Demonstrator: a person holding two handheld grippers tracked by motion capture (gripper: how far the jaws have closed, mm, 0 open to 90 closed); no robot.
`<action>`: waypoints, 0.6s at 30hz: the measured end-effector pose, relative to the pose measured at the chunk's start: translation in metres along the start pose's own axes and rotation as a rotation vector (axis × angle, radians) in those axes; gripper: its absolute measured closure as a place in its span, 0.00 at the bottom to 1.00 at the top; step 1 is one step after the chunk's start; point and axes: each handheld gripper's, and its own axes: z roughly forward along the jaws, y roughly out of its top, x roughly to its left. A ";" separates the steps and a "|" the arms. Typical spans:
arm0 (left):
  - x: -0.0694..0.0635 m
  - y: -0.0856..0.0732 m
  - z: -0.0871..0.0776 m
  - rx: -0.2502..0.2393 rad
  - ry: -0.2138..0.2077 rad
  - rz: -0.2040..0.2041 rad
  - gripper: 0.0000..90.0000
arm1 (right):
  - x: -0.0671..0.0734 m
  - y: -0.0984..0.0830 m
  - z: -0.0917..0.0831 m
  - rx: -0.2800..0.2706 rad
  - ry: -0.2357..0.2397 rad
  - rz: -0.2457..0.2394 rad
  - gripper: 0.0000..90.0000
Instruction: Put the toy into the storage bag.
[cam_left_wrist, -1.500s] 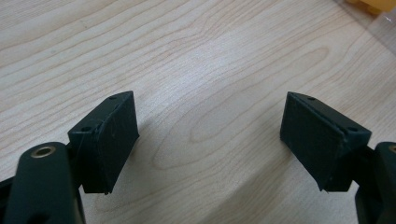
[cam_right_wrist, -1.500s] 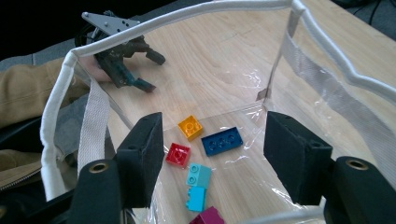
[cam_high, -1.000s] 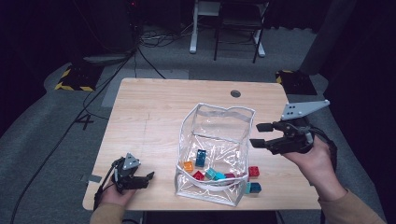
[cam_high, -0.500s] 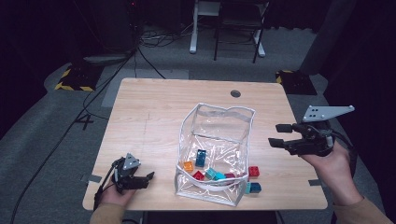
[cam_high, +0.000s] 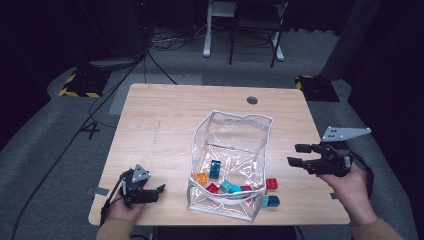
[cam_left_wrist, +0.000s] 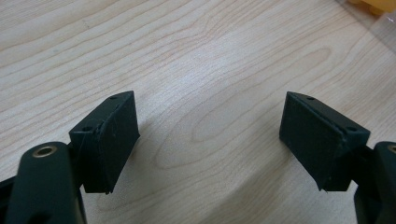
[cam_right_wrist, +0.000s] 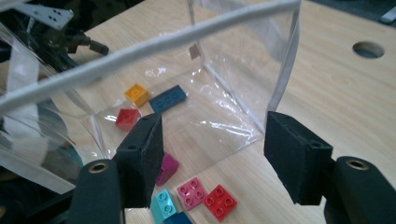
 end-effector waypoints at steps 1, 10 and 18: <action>0.000 0.000 0.000 0.000 0.000 0.000 0.22 | -0.001 -0.005 0.004 0.004 0.003 0.006 0.43; 0.000 0.000 0.000 0.000 0.000 0.000 0.22 | -0.009 -0.039 0.030 0.045 -0.015 0.039 0.43; 0.000 0.000 0.000 0.000 0.000 0.000 0.22 | -0.016 -0.067 0.049 0.043 -0.013 0.066 0.43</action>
